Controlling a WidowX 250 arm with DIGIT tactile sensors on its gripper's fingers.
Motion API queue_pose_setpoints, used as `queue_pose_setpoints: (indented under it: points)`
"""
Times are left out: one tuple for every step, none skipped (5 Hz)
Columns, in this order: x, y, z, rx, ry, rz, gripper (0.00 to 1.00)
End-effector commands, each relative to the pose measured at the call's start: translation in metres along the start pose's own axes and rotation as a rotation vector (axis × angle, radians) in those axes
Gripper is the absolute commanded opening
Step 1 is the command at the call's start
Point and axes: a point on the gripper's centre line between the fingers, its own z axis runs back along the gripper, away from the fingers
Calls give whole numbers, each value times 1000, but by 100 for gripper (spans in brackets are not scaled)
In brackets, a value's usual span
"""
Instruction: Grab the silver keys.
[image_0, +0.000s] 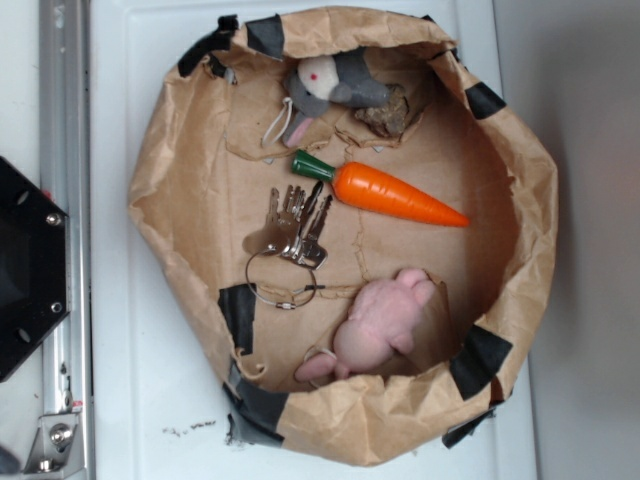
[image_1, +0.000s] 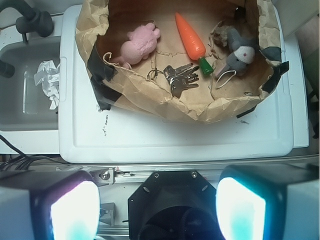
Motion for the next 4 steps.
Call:
queue_pose_setpoints:
  points:
    - [0, 0, 0, 0, 0, 0, 100]
    - [48, -2, -23, -41, -19, -107, 100]
    - [92, 4, -42, 40, -42, -91, 100]
    - [114, 13, -56, 45, -60, -102, 100]
